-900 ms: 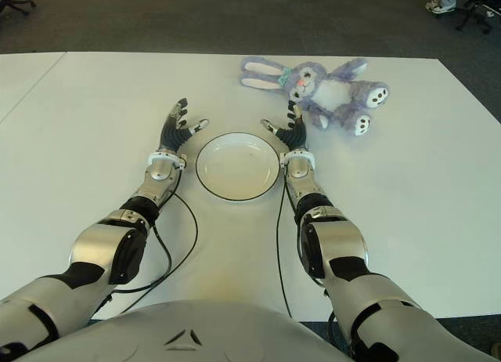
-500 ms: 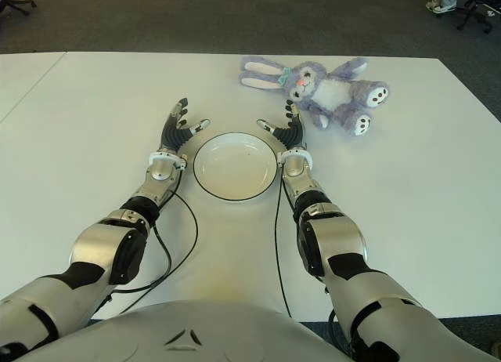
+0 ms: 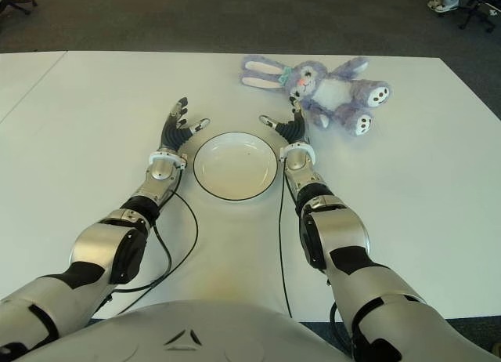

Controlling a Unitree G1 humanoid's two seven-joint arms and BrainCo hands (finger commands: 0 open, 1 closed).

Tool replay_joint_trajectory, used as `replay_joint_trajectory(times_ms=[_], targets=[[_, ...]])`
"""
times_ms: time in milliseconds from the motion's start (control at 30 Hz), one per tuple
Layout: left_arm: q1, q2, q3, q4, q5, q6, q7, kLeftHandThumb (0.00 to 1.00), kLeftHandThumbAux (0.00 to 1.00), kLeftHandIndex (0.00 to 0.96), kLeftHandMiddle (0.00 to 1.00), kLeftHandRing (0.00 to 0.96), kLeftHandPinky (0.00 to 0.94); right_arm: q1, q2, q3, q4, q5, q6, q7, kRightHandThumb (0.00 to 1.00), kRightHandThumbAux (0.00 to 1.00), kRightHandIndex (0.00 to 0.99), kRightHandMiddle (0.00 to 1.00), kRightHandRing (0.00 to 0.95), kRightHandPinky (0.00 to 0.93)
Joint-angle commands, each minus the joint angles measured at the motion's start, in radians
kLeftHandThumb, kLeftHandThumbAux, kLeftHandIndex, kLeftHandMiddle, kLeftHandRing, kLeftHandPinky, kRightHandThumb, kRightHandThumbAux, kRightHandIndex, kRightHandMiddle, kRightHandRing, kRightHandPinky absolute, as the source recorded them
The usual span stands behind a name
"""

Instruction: Put the doll into the plate.

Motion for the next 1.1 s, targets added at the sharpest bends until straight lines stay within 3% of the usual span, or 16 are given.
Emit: replay_joint_trajectory(times_ms=[33,667,1100], targets=[[0.186,-0.042,-0.001,0.123,-0.003,0.131,-0.016,0.000,0.662,0.016,0.049,0.048,0.074,-0.022,-0.051,0.017,0.042,-0.015,0.082,0.052,0.001,0.595,0.060,0.076,0.068,0.060],[0.190,-0.043,0.016,0.123,-0.013,0.117,-0.032,0.000,0.648,0.016,0.043,0.045,0.072,-0.092,-0.151,0.045,0.035,-0.029,0.084,0.092,0.026,0.543,0.056,0.092,0.073,0.061],[0.188,-0.046,0.023,0.124,-0.022,0.128,-0.041,0.000,0.656,0.014,0.042,0.040,0.066,-0.248,-0.224,0.067,0.009,-0.037,0.082,0.117,0.024,0.527,0.062,0.071,0.050,0.028]])
